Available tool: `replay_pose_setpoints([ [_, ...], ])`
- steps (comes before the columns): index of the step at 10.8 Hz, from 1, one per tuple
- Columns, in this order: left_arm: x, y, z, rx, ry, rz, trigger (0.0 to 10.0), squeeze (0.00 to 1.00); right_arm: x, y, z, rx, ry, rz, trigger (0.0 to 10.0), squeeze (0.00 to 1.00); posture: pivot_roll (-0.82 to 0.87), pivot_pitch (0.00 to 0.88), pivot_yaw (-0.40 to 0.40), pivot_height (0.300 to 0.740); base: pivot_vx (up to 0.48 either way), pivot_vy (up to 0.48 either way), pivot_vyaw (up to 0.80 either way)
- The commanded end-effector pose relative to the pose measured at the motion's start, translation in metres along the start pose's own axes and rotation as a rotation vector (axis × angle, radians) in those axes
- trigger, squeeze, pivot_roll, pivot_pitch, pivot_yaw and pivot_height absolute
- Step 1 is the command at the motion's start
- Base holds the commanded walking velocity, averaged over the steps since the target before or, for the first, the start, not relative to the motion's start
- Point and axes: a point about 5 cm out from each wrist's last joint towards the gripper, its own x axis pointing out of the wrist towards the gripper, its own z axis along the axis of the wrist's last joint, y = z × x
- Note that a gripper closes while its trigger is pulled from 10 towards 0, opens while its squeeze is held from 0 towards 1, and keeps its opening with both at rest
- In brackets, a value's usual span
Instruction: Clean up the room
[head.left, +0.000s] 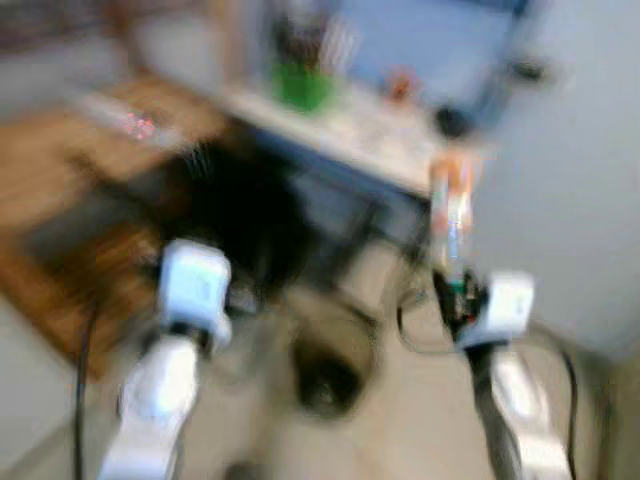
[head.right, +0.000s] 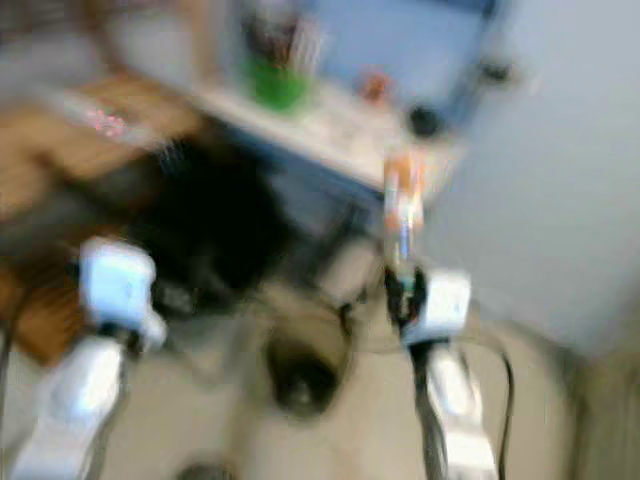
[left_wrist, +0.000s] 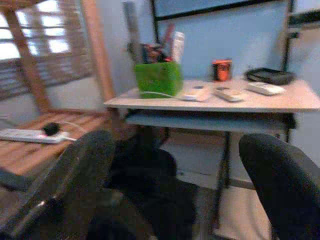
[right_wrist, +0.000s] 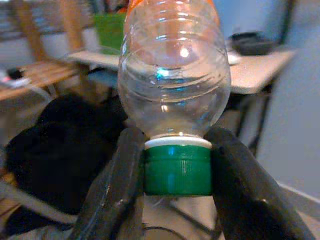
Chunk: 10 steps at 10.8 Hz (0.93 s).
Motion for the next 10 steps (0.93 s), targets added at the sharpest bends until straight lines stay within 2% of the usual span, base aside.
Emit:
replay_pose_setpoints([
  [1,0.005,0.003,0.003,0.024,-0.007,-0.011,10.0,0.00,0.006,0.002,0.001,-0.004,0.011,0.009,10.0,0.00,0.18,0.042,-0.056,0.740,0.480,0.000,0.00],
  [4,0.012,-0.005,0.003,0.030,0.000,-0.083,10.0,0.00,0.012,0.005,-0.013,0.005,0.071,0.026,10.0,0.00,0.19,0.050,-0.053,0.740,0.480,0.000,0.00],
  [5,0.015,-0.008,0.001,0.052,0.027,-0.105,10.0,0.00,0.013,0.006,-0.038,0.001,0.223,0.049,10.0,0.00,0.19,0.057,-0.049,0.740,0.000,0.000,0.00],
  [6,0.016,-0.012,0.001,0.057,0.041,-0.138,10.0,0.00,0.012,0.004,-0.061,-0.045,0.366,0.046,10.0,0.00,0.20,0.064,-0.045,0.740,0.000,0.000,0.00],
  [7,0.016,-0.018,0.003,0.017,0.050,-0.216,10.0,0.00,0.010,0.007,-0.082,-0.072,0.492,0.082,10.0,0.00,0.22,0.083,-0.040,0.740,0.000,0.000,0.00],
  [8,0.014,-0.022,0.004,-0.001,0.070,-0.297,10.0,0.00,0.010,0.013,-0.090,-0.068,0.542,0.120,10.0,0.00,0.23,0.088,-0.042,0.740,0.000,0.000,0.00],
  [10,-0.004,-0.019,-0.007,0.016,0.170,-0.469,10.0,0.00,0.005,0.033,-0.110,-0.144,0.691,0.300,10.0,0.00,0.27,0.123,-0.052,0.740,0.000,0.000,0.00],
])
